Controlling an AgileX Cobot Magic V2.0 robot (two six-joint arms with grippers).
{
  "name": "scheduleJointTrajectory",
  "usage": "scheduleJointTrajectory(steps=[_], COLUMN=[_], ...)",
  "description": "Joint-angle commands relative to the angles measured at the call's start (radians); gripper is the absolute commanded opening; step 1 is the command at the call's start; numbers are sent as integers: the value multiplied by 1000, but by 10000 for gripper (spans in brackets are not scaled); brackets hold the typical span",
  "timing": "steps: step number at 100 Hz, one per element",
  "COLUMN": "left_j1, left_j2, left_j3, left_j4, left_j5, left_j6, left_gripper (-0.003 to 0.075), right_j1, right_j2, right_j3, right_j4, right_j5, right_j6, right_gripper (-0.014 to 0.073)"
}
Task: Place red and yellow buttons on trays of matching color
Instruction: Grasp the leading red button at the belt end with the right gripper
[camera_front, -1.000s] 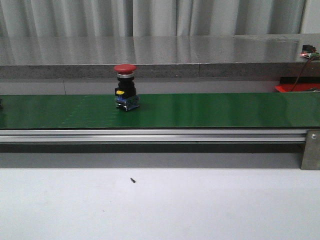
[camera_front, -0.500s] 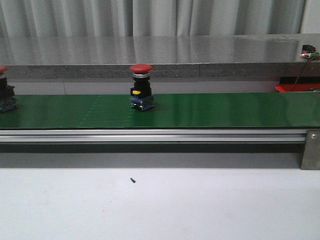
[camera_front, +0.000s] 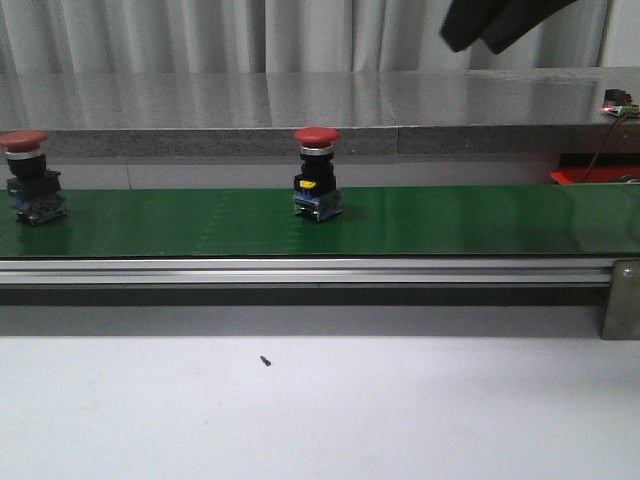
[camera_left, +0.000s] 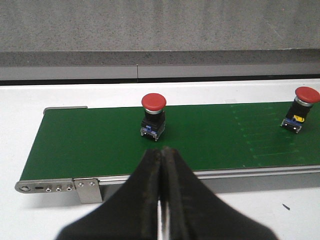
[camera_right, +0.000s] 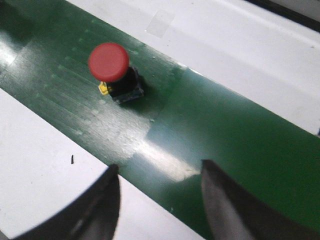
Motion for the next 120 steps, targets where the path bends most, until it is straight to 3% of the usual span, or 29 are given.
scheduleJointTrajectory(steps=[1,39,68,77,93,100,120], left_j1=[-7,-7,-7,-7,-7,-7,-7], left_j2=[6,6,6,6,6,6,6], left_j3=[-24,-24,-24,-24,-24,-24,-24], left_j4=[-15,-15,-15,-15,-15,-15,-15], left_j5=[-75,-75,-75,-75,-75,-75,-75], left_j6=[-3,-3,-3,-3,-3,-3,-3], left_gripper=[-20,-20,-20,-20,-20,-20,-20], right_j1=[13,62,62,62,61,61,13], right_j2=[36,291,382,385,385,383,308], right_j3=[-97,-329,-367,-367,-367,-367,-368], right_j4=[12,10,10,10,7,7,0], right_j5=[1,12,6,11,15,15,11], right_j6=[-9,-47,-47,-47,-47,-47,-47], right_gripper=[563,560,556,468,153,108,113])
